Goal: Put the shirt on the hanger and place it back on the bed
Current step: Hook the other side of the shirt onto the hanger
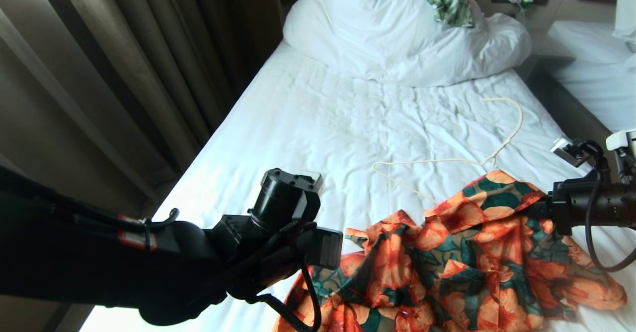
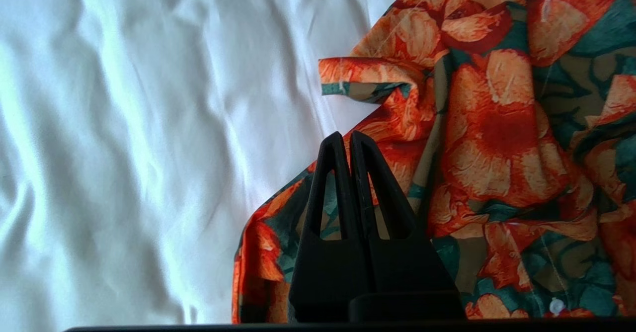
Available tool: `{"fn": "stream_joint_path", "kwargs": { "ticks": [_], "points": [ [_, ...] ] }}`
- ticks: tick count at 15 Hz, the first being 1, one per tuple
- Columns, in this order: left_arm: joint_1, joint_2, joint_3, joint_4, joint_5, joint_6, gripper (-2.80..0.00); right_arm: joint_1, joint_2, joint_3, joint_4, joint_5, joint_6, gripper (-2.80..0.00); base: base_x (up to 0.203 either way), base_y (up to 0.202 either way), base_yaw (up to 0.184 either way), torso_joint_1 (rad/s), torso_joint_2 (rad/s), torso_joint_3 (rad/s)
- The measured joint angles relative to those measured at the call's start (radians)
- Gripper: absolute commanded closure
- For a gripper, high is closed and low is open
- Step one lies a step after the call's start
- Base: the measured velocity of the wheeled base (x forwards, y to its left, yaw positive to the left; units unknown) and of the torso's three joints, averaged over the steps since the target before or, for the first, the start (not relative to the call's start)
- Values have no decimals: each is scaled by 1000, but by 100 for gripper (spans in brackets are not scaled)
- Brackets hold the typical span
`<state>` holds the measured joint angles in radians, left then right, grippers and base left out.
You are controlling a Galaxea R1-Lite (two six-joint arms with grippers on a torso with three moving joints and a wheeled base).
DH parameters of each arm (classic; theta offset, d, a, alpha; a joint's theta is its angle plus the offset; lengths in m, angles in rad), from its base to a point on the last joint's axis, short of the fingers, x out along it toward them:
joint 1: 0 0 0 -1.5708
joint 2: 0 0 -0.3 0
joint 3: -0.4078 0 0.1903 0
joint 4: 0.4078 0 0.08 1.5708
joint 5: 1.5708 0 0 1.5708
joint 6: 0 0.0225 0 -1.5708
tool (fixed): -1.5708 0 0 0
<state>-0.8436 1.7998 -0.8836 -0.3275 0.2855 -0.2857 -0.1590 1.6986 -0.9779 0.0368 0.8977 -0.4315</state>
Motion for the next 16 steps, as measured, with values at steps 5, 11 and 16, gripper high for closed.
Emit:
{"fn": "stream_joint_path", "kwargs": {
  "ticks": [5,11,16],
  "points": [
    [-81,31,-69,-30,1,-8,0,3,9,23,0,-7,-6,0,0,0,0,0,0,0],
    [-167,129,-194,-30,-1,-56,0,-36,-44,168,-1,-197,-41,0,0,0,0,0,0,0],
    [-268,218,-293,-25,-3,-63,0,-104,-103,221,-3,-200,-40,0,0,0,0,0,0,0]
  ]
}}
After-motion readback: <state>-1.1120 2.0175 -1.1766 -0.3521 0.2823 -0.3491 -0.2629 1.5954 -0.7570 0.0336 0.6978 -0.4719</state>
